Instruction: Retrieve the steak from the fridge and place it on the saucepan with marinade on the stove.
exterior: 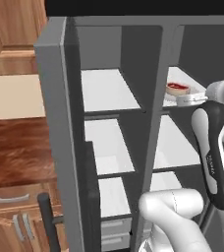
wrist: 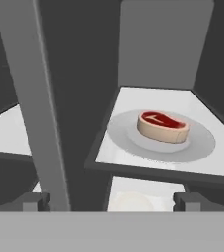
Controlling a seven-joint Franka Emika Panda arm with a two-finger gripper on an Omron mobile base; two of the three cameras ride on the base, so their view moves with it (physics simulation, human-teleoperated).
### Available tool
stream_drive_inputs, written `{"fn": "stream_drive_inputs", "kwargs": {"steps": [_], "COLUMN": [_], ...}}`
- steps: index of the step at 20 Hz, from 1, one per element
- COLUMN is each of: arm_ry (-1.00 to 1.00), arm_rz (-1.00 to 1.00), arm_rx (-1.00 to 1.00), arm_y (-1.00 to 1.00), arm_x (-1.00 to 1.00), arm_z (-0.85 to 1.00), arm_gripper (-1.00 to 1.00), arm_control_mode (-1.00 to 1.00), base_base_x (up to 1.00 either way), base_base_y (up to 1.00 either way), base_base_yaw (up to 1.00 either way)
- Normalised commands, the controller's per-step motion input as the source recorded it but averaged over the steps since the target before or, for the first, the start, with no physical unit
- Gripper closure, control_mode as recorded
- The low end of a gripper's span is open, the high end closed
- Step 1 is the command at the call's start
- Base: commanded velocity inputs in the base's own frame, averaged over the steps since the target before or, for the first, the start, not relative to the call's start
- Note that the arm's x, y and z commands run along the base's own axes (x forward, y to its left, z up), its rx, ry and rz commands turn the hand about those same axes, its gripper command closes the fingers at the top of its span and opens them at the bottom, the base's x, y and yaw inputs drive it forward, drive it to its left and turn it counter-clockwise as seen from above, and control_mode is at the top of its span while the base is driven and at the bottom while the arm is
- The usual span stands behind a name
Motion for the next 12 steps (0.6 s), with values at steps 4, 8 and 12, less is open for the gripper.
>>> {"fn": "stream_drive_inputs", "kwargs": {"steps": [4, 8, 12], "arm_ry": [0.0, 0.0, 0.0], "arm_rz": [0.0, 0.0, 0.0], "arm_rx": [0.0, 0.0, 0.0], "arm_y": [0.0, 0.0, 0.0], "arm_x": [0.0, 0.0, 0.0], "arm_z": [0.0, 0.0, 0.0], "arm_gripper": [-1.0, -1.0, -1.0], "arm_control_mode": [1.0, 1.0, 1.0], "base_base_x": [0.01, 0.0, 0.15], "base_base_y": [-1.0, -0.92, 0.03], "base_base_yaw": [-0.01, -0.11, -0.09]}}
